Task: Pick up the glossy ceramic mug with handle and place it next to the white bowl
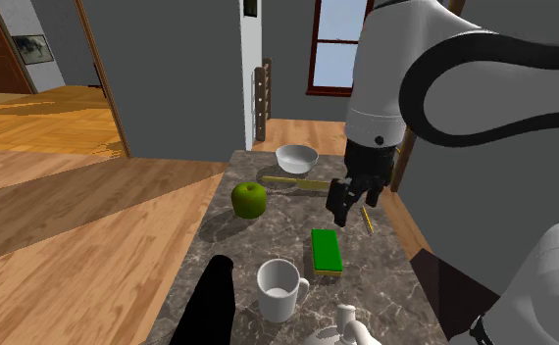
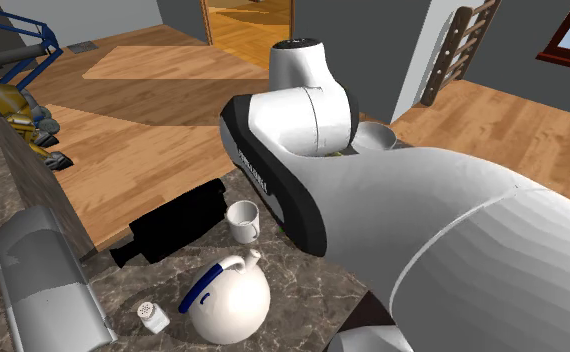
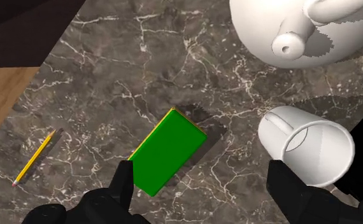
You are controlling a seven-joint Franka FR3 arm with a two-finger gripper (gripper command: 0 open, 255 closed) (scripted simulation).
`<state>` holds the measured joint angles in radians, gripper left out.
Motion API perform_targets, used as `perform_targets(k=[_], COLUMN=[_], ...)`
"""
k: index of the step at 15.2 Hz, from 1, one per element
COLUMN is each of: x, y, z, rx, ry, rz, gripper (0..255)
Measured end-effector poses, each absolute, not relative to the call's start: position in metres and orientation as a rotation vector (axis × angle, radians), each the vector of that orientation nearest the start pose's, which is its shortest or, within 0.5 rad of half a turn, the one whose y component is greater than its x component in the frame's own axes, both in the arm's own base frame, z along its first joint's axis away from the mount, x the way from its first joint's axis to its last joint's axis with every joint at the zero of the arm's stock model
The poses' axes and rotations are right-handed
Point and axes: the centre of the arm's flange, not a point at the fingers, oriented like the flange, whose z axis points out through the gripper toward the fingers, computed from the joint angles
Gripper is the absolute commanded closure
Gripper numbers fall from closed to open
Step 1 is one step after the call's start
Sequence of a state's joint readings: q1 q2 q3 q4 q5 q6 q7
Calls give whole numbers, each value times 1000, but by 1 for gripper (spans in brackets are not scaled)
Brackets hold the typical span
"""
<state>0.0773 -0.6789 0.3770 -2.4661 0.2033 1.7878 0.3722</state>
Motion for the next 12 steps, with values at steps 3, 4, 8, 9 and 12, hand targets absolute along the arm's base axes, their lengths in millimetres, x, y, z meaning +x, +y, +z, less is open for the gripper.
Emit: perform_targets(k=[3, 4, 8, 9, 12], x=[315, 316, 324, 328, 338], y=[220, 232, 275, 288, 322], z=[482, 477, 450, 442, 424], rx=[-3185, -3185, -3188, -3188, -3187], ry=[102, 111, 148, 156, 184], rz=[6, 0, -21, -27, -42], gripper=[0, 0, 0, 0, 0])
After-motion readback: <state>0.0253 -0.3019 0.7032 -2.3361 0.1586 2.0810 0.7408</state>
